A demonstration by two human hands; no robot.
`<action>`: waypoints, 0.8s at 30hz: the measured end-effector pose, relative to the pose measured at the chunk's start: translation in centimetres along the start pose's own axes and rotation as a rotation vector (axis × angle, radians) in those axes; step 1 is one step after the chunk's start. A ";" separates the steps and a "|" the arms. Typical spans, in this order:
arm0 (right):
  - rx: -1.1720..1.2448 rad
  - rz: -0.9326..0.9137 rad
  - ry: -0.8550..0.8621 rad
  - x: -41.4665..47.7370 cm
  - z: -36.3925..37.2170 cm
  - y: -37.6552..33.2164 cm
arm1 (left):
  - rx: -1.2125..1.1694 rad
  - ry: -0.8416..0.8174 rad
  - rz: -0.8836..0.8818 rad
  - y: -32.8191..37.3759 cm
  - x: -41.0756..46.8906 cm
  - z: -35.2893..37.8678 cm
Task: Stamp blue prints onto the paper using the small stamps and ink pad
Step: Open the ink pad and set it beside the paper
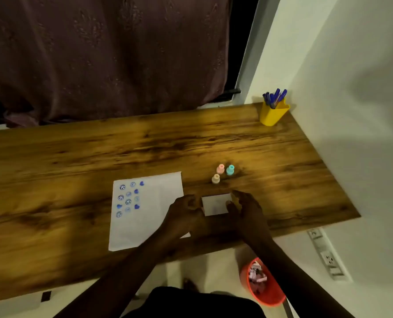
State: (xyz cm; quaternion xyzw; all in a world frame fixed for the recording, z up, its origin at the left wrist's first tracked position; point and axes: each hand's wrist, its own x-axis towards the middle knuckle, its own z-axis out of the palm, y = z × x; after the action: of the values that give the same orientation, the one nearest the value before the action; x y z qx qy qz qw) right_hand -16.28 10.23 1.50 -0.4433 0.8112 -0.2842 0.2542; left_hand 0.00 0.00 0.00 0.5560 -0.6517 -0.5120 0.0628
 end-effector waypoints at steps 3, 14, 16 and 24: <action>0.032 0.061 -0.018 0.3 -0.1 0.0 | -0.028 -0.009 0.010 0.5 0.1 0.4; 0.094 0.149 -0.068 0.3 0.6 -0.3 | -0.234 -0.026 -0.096 1.6 0.3 1.3; 0.094 0.147 -0.048 0.3 0.6 -0.5 | -0.274 -0.015 -0.104 1.5 0.2 1.3; 0.141 0.047 -0.047 0.1 1.3 -3.5 | -0.363 0.123 -0.018 -0.2 -0.4 -3.0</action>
State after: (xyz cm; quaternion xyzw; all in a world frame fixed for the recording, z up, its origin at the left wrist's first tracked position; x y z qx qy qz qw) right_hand -13.46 8.23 2.96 -0.4116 0.7931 -0.3243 0.3103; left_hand 2.26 -1.49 1.44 0.5714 -0.5389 -0.5868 0.1970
